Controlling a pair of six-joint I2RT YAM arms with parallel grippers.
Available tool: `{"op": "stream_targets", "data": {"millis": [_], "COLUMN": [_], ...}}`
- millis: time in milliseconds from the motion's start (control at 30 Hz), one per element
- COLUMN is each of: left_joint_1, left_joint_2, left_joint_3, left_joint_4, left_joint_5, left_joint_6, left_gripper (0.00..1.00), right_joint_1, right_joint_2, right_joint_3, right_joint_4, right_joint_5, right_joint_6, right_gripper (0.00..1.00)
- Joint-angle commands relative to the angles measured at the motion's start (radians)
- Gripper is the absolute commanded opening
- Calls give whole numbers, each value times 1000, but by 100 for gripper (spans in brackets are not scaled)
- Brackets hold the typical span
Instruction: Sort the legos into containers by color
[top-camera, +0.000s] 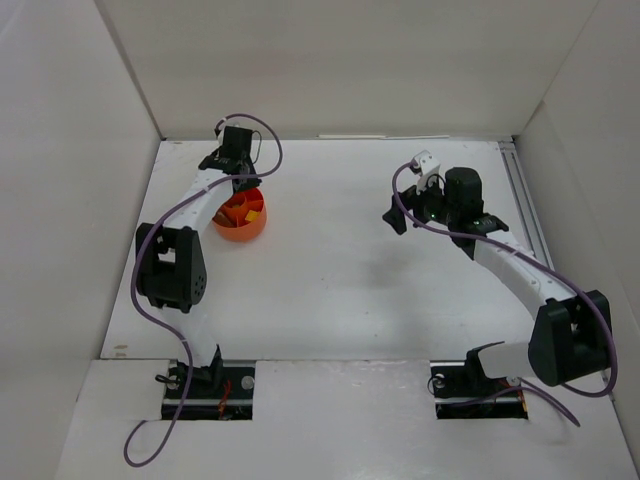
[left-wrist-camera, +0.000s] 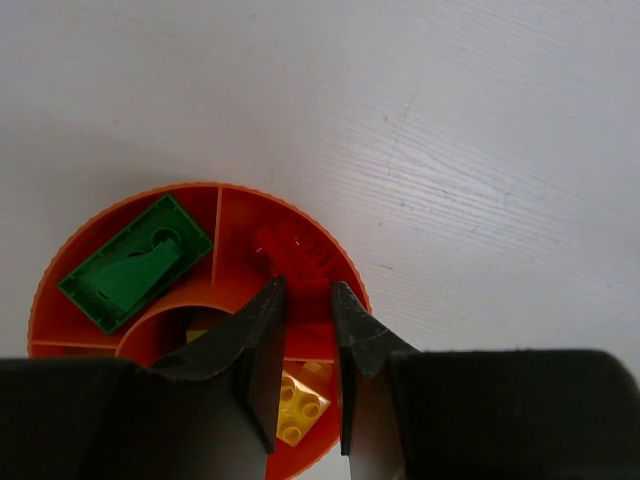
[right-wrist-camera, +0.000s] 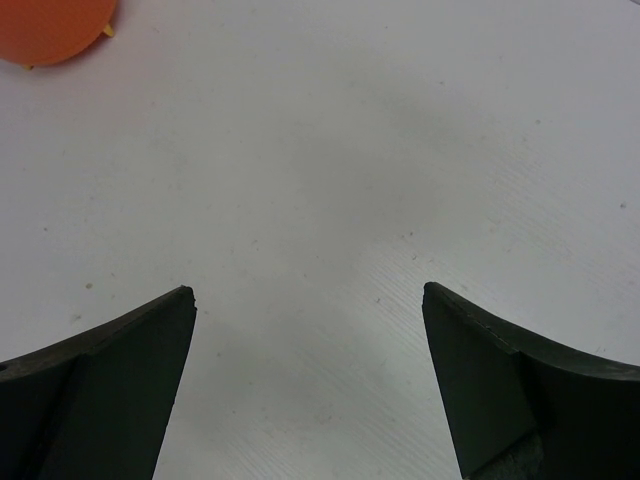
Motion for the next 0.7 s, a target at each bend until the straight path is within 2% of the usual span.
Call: {"op": "stream_targets", "data": {"millis": [0, 100, 300, 467, 600, 667], "left_joint_1": [1, 1, 1, 1, 1, 1], "left_joint_2": [-18, -18, -37, -66, -101, -127], "left_joint_3": [37, 37, 37, 37, 37, 37], "left_joint_4": [-28, -28, -28, -18, 4, 25], "left_joint_5": [-32, -32, -21, -2, 19, 56], "left_joint_6": [-3, -3, 8, 8, 19, 28], "left_gripper": [0, 5, 29, 38, 38, 45], "right_joint_1": [-5, -14, -14, -14, -14, -14], "right_joint_2": [-3, -3, -3, -3, -3, -3], "right_joint_3": [39, 39, 39, 39, 48, 48], "right_joint_4": [14, 14, 14, 14, 14, 14], "right_joint_5": [-26, -26, -26, -35, -35, -26], "right_joint_6": [11, 11, 11, 11, 11, 11], "right_gripper": [100, 100, 100, 100, 100, 100]}}
